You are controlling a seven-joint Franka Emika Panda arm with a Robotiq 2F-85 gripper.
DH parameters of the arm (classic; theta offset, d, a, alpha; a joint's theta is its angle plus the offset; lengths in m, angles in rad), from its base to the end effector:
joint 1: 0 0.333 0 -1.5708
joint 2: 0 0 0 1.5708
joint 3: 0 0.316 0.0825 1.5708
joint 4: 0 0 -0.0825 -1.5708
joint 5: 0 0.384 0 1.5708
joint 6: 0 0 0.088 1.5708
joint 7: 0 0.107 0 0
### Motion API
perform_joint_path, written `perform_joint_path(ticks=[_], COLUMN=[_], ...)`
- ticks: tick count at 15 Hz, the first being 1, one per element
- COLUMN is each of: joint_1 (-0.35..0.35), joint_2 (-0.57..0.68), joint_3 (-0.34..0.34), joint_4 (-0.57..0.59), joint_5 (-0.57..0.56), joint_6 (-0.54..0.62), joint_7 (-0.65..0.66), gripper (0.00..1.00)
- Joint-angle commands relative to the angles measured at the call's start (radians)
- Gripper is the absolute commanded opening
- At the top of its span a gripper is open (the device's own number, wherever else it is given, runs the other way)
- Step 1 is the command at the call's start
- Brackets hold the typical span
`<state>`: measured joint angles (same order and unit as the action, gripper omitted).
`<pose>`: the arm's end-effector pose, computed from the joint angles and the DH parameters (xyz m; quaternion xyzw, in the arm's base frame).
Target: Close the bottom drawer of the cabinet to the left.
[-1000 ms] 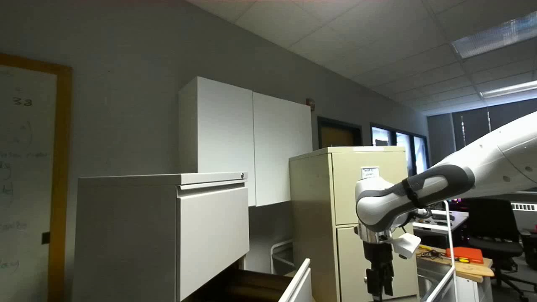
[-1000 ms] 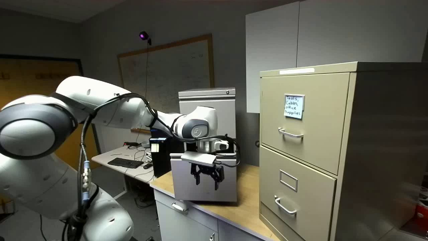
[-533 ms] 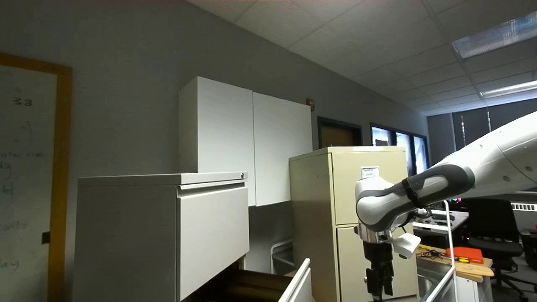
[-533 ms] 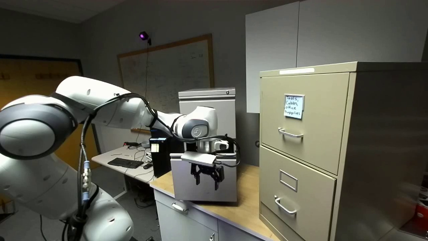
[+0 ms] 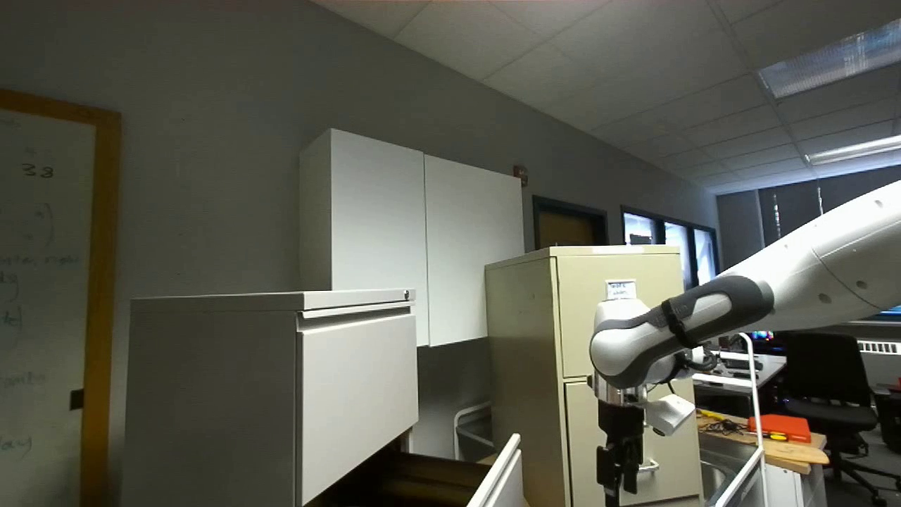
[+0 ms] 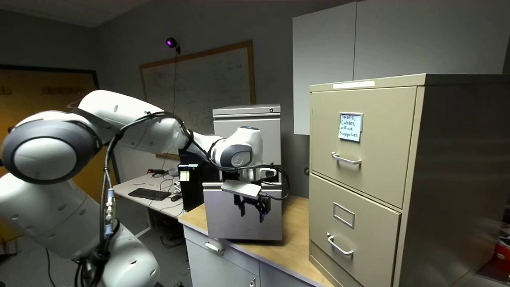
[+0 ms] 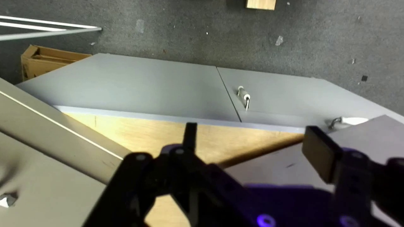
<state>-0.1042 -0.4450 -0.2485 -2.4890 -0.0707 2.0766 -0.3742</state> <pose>0.3837 -0.1473 0.4423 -0.9989 -0.0386 -0.0180 0.0167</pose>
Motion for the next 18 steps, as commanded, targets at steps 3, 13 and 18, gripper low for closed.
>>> perform_joint_path(ticks=[3,13,18], joint_1=[0.039,0.041,-0.011], joint_2=[0.121,0.387,0.456], joint_3=[-0.033,-0.073,-0.018], joint_4=[0.098,0.235,0.364], joint_5=[0.195,0.771,0.967], joint_6=[0.137,0.235,0.154], joint_7=[-0.048,-0.315,-0.398], gripper=[0.39,0.00,0.00])
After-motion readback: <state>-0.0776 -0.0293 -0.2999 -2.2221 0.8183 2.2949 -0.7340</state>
